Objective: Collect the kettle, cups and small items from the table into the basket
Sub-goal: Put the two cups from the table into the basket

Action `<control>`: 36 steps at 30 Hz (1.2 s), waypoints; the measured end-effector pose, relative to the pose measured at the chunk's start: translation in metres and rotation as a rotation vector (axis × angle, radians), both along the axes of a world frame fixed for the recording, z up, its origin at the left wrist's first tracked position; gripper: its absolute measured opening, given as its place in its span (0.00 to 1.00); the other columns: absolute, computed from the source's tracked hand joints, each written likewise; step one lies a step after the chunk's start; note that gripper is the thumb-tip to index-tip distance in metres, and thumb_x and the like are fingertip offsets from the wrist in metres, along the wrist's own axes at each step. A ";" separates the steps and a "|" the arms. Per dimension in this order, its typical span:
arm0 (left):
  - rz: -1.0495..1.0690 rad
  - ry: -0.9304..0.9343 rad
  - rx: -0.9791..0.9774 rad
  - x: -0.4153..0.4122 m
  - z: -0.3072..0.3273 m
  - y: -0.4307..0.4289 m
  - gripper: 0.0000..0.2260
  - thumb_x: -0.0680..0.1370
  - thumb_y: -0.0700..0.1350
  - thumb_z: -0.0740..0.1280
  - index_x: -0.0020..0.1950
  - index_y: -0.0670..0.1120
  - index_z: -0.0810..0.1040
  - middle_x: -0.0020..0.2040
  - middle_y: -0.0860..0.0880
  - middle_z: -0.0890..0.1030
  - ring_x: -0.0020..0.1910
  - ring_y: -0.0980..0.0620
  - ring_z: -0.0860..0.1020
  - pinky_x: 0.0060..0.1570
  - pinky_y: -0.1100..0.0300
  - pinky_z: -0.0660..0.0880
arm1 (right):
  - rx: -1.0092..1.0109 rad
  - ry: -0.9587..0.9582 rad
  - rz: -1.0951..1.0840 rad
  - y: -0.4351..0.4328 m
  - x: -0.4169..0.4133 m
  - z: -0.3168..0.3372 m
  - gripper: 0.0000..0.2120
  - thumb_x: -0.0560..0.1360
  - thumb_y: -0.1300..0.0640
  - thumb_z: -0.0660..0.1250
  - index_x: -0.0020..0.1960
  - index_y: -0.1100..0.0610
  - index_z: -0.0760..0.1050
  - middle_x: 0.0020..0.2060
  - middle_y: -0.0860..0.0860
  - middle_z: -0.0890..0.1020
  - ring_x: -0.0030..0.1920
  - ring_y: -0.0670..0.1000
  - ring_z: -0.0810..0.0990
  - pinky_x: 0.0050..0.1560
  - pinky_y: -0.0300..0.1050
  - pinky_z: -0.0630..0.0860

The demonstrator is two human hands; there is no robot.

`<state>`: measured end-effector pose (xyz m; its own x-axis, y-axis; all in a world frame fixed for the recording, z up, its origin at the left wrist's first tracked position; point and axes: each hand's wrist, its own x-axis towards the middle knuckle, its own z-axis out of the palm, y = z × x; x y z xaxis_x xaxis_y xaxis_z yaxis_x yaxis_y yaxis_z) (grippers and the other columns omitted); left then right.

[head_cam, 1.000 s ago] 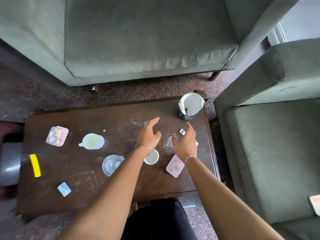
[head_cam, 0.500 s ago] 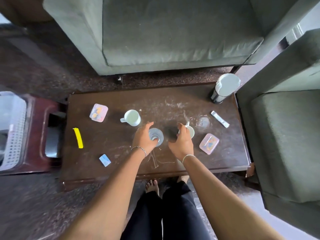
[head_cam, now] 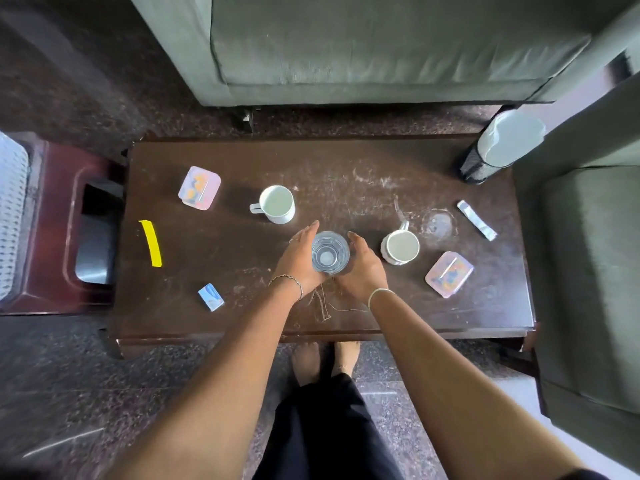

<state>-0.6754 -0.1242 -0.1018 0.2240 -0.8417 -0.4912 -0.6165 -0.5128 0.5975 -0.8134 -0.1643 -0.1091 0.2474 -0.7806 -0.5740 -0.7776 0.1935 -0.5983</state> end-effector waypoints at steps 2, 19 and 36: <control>-0.045 0.036 0.022 0.000 -0.004 -0.002 0.49 0.64 0.44 0.79 0.78 0.51 0.54 0.75 0.47 0.64 0.74 0.49 0.61 0.70 0.57 0.62 | -0.012 0.013 0.025 -0.002 0.004 -0.006 0.40 0.69 0.50 0.72 0.75 0.52 0.58 0.65 0.53 0.76 0.65 0.54 0.74 0.61 0.45 0.71; -0.009 0.005 -0.025 -0.001 -0.004 -0.039 0.37 0.63 0.40 0.76 0.68 0.55 0.66 0.61 0.50 0.76 0.58 0.49 0.74 0.53 0.63 0.71 | -0.089 0.056 0.102 -0.041 0.013 0.001 0.21 0.68 0.54 0.72 0.57 0.53 0.68 0.47 0.52 0.82 0.48 0.57 0.81 0.43 0.45 0.72; 0.084 0.036 0.042 0.001 0.021 -0.033 0.39 0.70 0.41 0.73 0.77 0.48 0.57 0.72 0.46 0.68 0.72 0.47 0.66 0.68 0.56 0.66 | 0.009 -0.015 -0.082 -0.023 0.006 0.018 0.40 0.63 0.57 0.77 0.71 0.57 0.62 0.62 0.54 0.76 0.61 0.55 0.76 0.60 0.49 0.74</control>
<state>-0.6745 -0.1570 -0.0807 0.2747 -0.7992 -0.5346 -0.5484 -0.5869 0.5956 -0.8071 -0.1870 -0.0906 0.1917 -0.7930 -0.5782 -0.7501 0.2616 -0.6074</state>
